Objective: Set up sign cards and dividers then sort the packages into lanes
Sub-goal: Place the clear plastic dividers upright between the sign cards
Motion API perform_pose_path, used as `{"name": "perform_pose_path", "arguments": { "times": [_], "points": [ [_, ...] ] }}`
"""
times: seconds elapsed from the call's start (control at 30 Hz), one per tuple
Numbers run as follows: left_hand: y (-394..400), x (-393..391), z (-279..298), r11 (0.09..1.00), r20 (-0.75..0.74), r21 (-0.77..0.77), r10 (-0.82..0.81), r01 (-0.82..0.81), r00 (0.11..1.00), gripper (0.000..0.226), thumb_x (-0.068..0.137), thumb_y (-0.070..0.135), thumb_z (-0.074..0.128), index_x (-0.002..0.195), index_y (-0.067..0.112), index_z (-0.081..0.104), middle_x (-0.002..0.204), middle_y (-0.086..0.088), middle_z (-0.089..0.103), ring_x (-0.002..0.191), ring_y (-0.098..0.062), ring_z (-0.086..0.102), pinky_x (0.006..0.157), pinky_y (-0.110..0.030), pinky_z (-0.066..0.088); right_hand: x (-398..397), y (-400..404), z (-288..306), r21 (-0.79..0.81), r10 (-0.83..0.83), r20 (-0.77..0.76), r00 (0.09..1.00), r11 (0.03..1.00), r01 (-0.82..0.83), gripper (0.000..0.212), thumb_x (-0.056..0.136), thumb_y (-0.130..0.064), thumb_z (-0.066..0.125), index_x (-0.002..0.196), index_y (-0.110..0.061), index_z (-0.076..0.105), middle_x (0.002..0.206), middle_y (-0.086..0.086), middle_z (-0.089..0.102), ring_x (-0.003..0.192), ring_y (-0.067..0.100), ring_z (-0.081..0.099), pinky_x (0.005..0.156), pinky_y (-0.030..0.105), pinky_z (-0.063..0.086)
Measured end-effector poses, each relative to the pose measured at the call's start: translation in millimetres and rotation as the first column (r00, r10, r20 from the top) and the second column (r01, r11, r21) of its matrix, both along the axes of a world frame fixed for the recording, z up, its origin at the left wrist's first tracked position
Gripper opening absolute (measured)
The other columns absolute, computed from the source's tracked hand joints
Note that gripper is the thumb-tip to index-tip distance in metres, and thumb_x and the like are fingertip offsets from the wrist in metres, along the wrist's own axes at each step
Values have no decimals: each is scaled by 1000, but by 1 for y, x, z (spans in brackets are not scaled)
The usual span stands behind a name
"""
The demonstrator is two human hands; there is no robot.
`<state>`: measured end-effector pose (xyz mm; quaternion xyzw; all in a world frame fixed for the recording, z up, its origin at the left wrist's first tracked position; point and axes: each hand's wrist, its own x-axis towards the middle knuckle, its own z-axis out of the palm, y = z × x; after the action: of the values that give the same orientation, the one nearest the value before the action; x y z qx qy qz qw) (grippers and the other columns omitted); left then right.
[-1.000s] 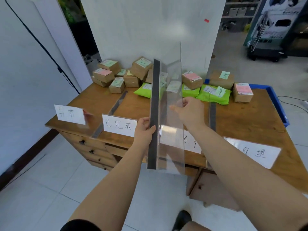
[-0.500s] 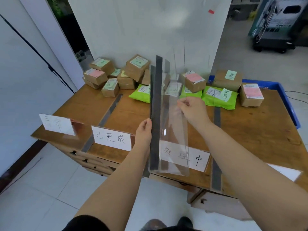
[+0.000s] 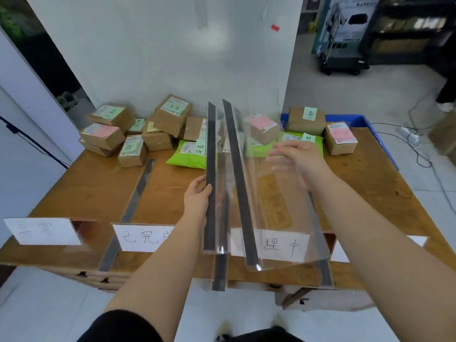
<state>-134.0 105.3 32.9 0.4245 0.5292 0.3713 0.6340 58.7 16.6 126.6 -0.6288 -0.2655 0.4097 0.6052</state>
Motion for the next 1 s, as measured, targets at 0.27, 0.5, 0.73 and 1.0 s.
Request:
{"name": "perform_pose_path", "arguments": {
  "times": [0.27,0.5,0.73,1.0],
  "points": [
    [19,-3,-12,998,-23,-60,-1,0,1000,28,90,5,56,116,15,58,119,-18,63,103,-34,61,97,-52,47,32,-24,10,-7,-237,145,961,971,241,4,87,-3,60,87,-5,64,88,16,65,76,25,65,75,36,54],
    [21,15,-6,999,60,-26,-22,24,998,24,89,1,58,104,19,57,120,-19,62,101,-29,60,100,-51,45,53,-48,0,-142,-241,276,931,947,287,6,83,2,63,85,-3,66,85,16,64,57,14,65,52,22,55],
    [16,25,-24,992,47,-23,-120,121,992,27,86,0,61,108,15,62,117,-21,64,104,-37,62,97,-54,46,65,-60,-24,-294,-188,439,879,894,338,9,80,1,65,73,-3,69,78,14,67,69,24,67,74,39,60],
    [7,30,-18,987,38,-56,-146,148,989,27,90,0,56,114,11,58,85,-9,66,46,-12,64,44,-23,53,67,-61,-37,-334,-151,451,880,885,323,6,82,-3,66,87,-6,69,92,15,69,73,25,69,72,36,60]
  ]
}}
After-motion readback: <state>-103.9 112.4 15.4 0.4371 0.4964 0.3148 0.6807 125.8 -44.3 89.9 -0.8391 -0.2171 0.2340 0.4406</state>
